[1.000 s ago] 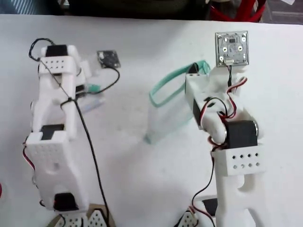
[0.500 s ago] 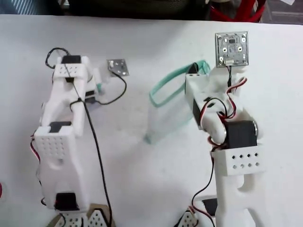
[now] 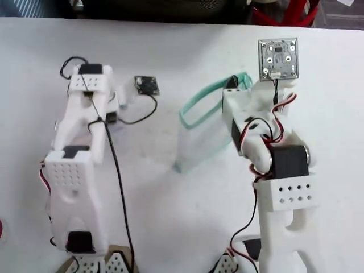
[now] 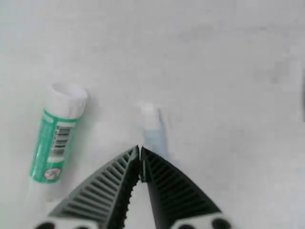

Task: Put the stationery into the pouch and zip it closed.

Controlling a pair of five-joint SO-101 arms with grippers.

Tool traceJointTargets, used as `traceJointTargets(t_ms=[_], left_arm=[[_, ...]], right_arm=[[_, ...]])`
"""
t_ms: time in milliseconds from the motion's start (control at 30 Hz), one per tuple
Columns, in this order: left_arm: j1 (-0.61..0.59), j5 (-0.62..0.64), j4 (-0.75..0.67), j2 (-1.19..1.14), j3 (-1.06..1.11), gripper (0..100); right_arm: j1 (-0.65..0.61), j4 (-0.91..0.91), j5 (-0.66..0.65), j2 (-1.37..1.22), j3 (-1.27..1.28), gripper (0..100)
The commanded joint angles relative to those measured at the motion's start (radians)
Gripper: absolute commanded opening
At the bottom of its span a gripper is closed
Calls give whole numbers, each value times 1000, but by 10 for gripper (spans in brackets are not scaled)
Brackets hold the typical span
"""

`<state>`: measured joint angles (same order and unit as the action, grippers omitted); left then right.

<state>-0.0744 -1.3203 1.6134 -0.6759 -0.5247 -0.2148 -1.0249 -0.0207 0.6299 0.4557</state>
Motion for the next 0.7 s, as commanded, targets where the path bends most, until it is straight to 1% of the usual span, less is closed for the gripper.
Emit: traceJointTargets(t_ms=[0,67,233,300,367,467,533,600,667], left_arm=[[50,69,178,163,-103,23],[56,146,170,240,-101,23],[111,252,169,427,-23,23],[136,269,161,496,32,23],[145,249,112,547,87,24],[116,229,-71,558,172,24],[82,252,-229,535,230,32],[38,310,-420,490,288,68],[-1,405,-621,429,348,110]], right_arm=[[-44,19,-14,-30,107,241],[-44,65,-14,-30,141,241],[-44,136,-14,-30,192,241],[-44,133,-14,-22,193,240],[-44,131,-14,-21,193,240],[-44,131,-14,-24,193,240],[-42,131,-14,-22,193,240],[-42,131,-14,-22,193,240],[-42,131,-14,-22,193,240]])
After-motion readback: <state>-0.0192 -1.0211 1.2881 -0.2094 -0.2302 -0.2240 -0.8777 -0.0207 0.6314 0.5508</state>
